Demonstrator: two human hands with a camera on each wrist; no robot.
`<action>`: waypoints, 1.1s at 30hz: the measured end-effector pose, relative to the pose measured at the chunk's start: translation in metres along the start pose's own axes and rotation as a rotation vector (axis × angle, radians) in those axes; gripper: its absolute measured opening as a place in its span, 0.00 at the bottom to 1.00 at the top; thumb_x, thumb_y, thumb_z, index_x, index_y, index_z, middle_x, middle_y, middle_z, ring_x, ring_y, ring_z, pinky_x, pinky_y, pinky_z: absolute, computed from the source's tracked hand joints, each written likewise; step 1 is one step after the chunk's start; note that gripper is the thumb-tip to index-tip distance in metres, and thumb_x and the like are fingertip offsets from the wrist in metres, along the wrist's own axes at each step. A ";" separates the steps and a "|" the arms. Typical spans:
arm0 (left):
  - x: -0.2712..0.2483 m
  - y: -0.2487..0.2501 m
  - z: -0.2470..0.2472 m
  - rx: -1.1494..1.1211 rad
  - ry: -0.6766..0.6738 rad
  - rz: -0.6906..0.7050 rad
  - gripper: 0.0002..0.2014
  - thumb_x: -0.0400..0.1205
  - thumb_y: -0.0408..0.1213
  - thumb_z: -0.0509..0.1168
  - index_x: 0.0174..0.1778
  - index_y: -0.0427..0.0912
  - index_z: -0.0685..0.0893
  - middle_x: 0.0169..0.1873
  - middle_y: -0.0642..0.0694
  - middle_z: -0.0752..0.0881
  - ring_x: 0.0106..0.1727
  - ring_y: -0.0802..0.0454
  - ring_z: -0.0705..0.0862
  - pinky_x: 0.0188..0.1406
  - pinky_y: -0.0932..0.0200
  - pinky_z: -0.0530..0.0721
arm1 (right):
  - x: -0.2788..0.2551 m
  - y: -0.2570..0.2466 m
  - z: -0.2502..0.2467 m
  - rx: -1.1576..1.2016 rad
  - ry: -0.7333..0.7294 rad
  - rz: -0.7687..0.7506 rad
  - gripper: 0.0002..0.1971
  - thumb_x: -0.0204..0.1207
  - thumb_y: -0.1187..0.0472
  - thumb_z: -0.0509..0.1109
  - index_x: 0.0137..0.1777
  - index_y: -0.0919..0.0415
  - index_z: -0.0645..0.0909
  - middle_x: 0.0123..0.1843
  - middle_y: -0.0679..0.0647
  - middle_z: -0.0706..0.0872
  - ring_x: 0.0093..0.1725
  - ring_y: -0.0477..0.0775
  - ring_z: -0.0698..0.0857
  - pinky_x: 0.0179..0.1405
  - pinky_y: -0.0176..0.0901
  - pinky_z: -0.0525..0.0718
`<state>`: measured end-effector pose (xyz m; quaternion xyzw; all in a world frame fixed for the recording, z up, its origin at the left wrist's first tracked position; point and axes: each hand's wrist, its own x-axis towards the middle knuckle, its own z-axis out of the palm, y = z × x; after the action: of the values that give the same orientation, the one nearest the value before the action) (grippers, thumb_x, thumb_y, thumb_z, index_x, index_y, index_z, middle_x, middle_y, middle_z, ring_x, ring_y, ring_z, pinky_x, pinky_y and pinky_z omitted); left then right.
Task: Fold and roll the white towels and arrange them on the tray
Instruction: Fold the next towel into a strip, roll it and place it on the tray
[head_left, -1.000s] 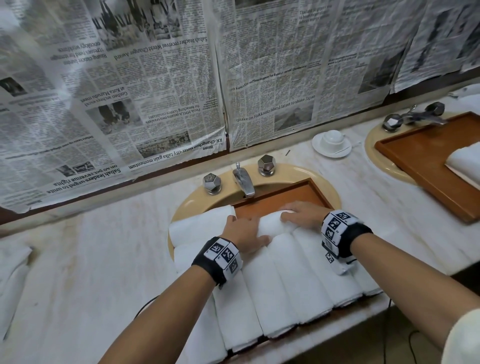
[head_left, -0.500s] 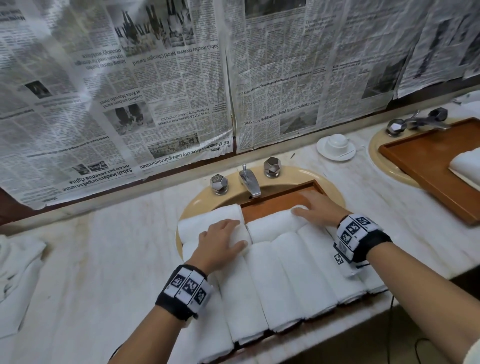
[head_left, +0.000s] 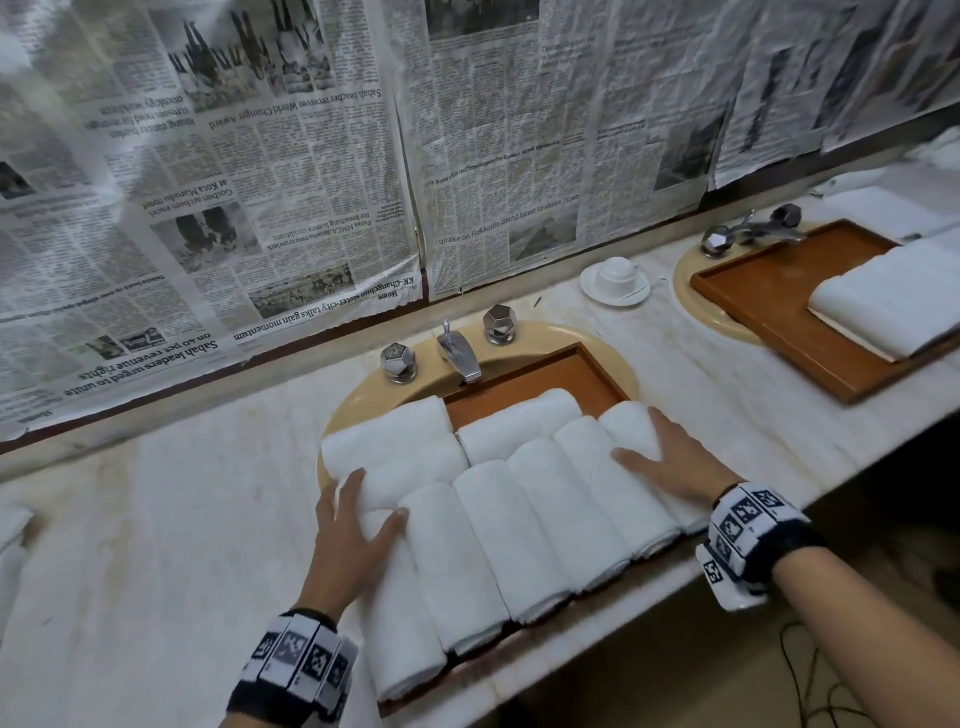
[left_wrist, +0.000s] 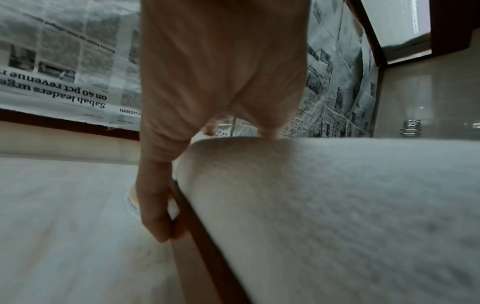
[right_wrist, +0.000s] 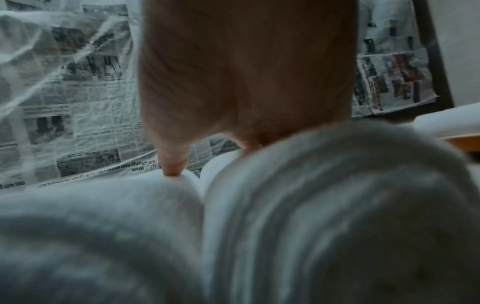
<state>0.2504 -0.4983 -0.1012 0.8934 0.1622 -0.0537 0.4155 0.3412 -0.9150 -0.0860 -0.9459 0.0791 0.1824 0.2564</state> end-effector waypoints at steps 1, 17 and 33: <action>0.000 0.001 0.002 -0.009 0.008 -0.004 0.39 0.79 0.54 0.72 0.84 0.56 0.62 0.85 0.46 0.55 0.84 0.44 0.61 0.81 0.45 0.65 | 0.000 0.002 0.004 0.011 0.018 -0.009 0.57 0.61 0.19 0.63 0.85 0.48 0.50 0.82 0.55 0.66 0.77 0.61 0.71 0.73 0.60 0.71; -0.016 0.000 0.005 -0.035 0.045 -0.025 0.38 0.80 0.54 0.71 0.84 0.55 0.62 0.85 0.43 0.55 0.84 0.42 0.60 0.81 0.45 0.62 | -0.003 -0.005 0.012 -0.015 0.068 0.031 0.57 0.62 0.22 0.67 0.86 0.50 0.51 0.82 0.56 0.67 0.77 0.62 0.71 0.74 0.60 0.72; -0.045 0.045 0.049 0.481 -0.090 0.243 0.38 0.80 0.71 0.55 0.84 0.62 0.56 0.87 0.56 0.46 0.87 0.49 0.43 0.79 0.23 0.44 | -0.041 -0.041 0.054 -0.385 0.215 -0.108 0.48 0.75 0.25 0.51 0.87 0.55 0.48 0.89 0.54 0.49 0.87 0.55 0.47 0.83 0.65 0.49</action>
<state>0.2249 -0.5733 -0.0901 0.9760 0.0179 -0.0802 0.2015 0.2975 -0.8503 -0.0949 -0.9943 0.0190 0.0780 0.0706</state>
